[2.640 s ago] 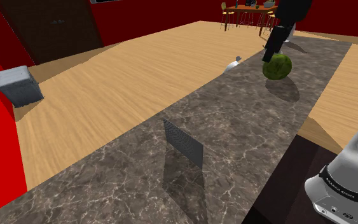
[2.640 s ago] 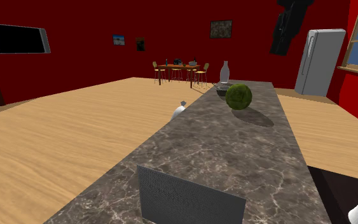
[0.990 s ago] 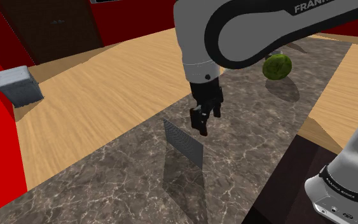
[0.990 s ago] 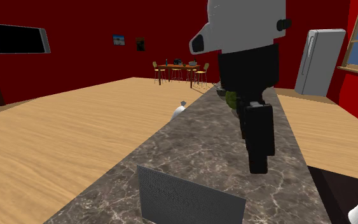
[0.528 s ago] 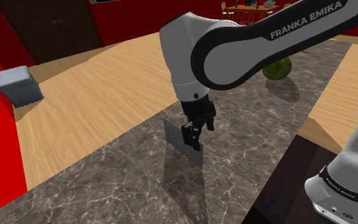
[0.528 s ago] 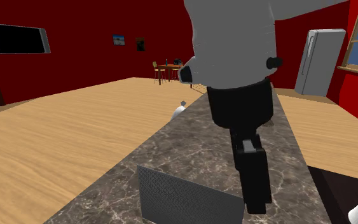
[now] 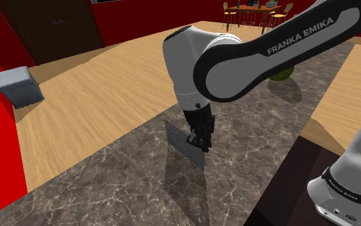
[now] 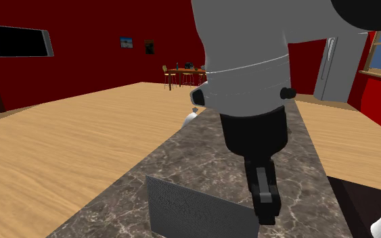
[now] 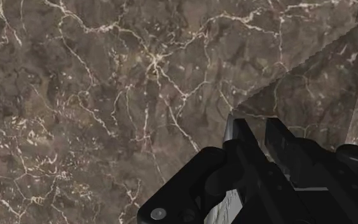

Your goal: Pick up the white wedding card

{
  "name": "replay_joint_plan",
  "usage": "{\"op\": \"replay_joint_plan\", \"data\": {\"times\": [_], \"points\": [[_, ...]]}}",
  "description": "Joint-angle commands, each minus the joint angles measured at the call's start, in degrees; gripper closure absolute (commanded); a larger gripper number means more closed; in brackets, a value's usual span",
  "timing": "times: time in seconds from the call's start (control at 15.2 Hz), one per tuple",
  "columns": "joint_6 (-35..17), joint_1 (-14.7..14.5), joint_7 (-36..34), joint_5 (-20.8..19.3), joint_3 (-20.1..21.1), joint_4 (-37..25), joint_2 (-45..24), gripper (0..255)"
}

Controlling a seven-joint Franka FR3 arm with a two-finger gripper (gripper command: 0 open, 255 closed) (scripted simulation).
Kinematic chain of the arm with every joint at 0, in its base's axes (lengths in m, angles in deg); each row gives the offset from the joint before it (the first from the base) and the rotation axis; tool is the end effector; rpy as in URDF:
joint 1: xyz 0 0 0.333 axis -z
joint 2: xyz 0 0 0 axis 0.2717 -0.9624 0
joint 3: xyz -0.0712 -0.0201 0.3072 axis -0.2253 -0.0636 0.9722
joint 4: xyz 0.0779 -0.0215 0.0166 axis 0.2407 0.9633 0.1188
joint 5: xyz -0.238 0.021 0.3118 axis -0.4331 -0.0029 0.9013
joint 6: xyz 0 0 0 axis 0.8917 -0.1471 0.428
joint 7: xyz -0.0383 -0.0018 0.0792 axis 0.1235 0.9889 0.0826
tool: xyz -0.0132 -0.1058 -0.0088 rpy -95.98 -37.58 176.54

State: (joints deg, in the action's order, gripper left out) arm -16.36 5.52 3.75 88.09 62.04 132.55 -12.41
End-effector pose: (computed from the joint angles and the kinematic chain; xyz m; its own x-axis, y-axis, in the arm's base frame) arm 0.3790 0.3496 0.4155 0.9314 0.2758 -0.2377 0.2899 -0.9567 0.0258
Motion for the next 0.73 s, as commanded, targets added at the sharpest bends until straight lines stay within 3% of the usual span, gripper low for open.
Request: {"op": "replay_joint_plan", "data": {"times": [0.0,0.4,0.66], "points": [[-0.1,0.0,0.0,0.0,0.0,0.0,0.0,255],[0.0,0.0,-0.1,-0.1,0.0,-0.1,-0.1,255],[3.0,0.1,0.2,0.4,-0.1,-2.2,1.0,255]]}}
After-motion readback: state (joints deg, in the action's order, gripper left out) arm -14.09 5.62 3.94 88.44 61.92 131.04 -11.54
